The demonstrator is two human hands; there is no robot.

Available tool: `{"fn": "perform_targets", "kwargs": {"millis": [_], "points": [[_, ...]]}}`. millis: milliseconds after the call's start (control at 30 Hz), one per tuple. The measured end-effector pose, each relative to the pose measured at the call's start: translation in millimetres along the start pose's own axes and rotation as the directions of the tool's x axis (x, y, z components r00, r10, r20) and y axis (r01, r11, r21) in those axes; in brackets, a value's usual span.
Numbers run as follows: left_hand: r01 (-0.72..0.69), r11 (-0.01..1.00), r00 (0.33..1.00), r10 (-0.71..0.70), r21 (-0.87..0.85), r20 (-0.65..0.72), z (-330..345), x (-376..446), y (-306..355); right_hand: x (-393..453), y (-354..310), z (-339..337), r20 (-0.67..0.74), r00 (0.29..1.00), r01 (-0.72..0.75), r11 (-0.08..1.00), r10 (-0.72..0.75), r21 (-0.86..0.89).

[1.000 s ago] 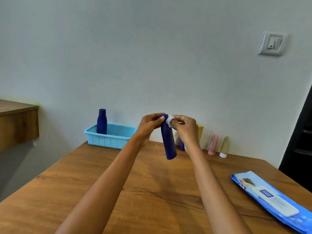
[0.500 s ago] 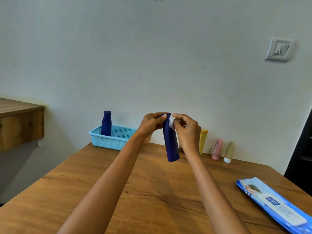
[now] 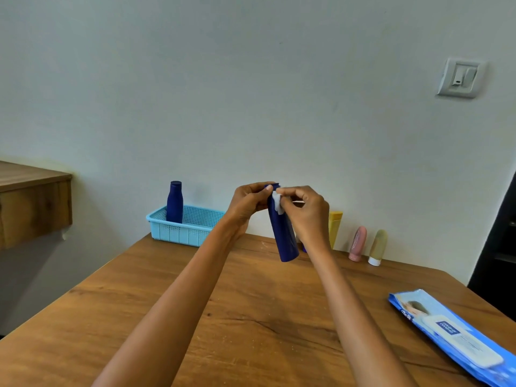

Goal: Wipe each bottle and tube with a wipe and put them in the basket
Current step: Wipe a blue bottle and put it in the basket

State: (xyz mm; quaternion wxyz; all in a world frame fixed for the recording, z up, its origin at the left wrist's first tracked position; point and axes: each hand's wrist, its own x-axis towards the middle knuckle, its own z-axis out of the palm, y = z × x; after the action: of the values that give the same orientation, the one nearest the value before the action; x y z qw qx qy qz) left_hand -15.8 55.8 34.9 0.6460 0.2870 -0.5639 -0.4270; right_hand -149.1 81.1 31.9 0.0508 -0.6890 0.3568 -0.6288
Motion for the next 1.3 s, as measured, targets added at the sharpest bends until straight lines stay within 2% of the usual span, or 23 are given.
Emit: {"fn": "perform_targets", "kwargs": {"millis": [67,167,233,333,400,467,533,600,700,767,867,967,1067,1133,1167,1233,1300], "points": [[-0.009,0.999,0.999,0.007,-0.033,-0.041,-1.7,0.9,1.6,0.1,-2.9,0.2,0.08,0.997,0.011,1.0,-0.011,-0.005],[-0.014,0.999,0.995,0.008,-0.05,-0.104,-11.3,1.9,1.7,-3.7,3.0,0.0,0.205,0.974,-0.082,0.994,0.094,-0.069],[-0.01,0.998,0.992,0.003,-0.059,-0.127,-17.8,1.5,1.8,-7.5,9.6,-0.3,0.224,0.959,-0.159,0.985,0.171,-0.072],[0.01,0.998,0.994,-0.016,-0.057,-0.106,-19.7,-0.3,2.2,-8.2,14.9,-0.5,0.156,0.955,-0.247,0.968,0.251,-0.041],[0.019,0.999,0.997,-0.021,-0.033,-0.07,-15.7,-1.3,1.4,-7.4,13.0,0.4,0.077,0.963,-0.256,0.966,0.257,-0.02],[0.016,0.999,0.998,-0.018,-0.027,-0.053,-11.9,-1.0,1.9,-7.6,7.3,2.7,0.015,0.981,-0.194,0.981,0.194,-0.028],[0.005,0.999,0.998,-0.008,-0.036,-0.07,-12.0,-0.3,3.8,-7.9,1.2,5.6,0.022,0.994,-0.108,0.994,0.109,-0.034],[-0.002,0.999,0.995,-0.003,-0.044,-0.097,-16.7,0.3,5.4,-7.0,-1.3,7.6,0.108,0.99,-0.085,0.995,0.09,-0.048],[-0.013,0.999,0.991,0.008,-0.036,-0.132,-25.6,-0.7,5.7,-7.3,2.2,8.0,0.282,0.936,-0.189,0.976,0.212,-0.106],[-0.016,0.999,0.989,0.011,-0.032,-0.15,-29.6,-1.0,4.5,-10.6,8.4,7.2,0.34,0.893,-0.265,0.955,0.295,-0.134],[0.002,1.0,0.99,-0.006,-0.028,-0.142,-29.4,-0.4,0.9,-13.2,14.1,5.6,0.26,0.915,-0.286,0.95,0.31,-0.126],[0.022,1.0,0.994,-0.023,-0.014,-0.103,-19.8,-0.6,-3.7,-9.6,10.6,6.1,0.107,0.974,-0.188,0.978,0.198,-0.093],[0.007,1.0,0.994,-0.009,-0.019,-0.105,-10.9,-0.4,-7.7,-8.8,2.3,10.9,0.066,0.995,-0.066,0.992,0.073,-0.106],[0.003,0.999,0.988,-0.009,-0.041,-0.151,-12.1,0.7,-8.6,-8.4,1.0,11.7,0.119,0.992,-0.035,0.991,0.05,-0.128],[0.001,0.999,0.985,-0.009,-0.047,-0.174,-14.9,1.5,-8.5,-8.1,2.0,10.3,0.181,0.98,-0.061,0.989,0.084,-0.134],[-0.004,0.999,0.977,-0.007,-0.05,-0.214,-22.6,2.2,-7.5,-7.9,6.4,6.6,0.326,0.921,-0.173,0.974,0.213,-0.148],[-0.01,0.998,0.969,-0.004,-0.058,-0.246,-29.9,2.1,-5.7,-10.2,13.5,3.3,0.399,0.859,-0.277,0.947,0.321,-0.164]]}}
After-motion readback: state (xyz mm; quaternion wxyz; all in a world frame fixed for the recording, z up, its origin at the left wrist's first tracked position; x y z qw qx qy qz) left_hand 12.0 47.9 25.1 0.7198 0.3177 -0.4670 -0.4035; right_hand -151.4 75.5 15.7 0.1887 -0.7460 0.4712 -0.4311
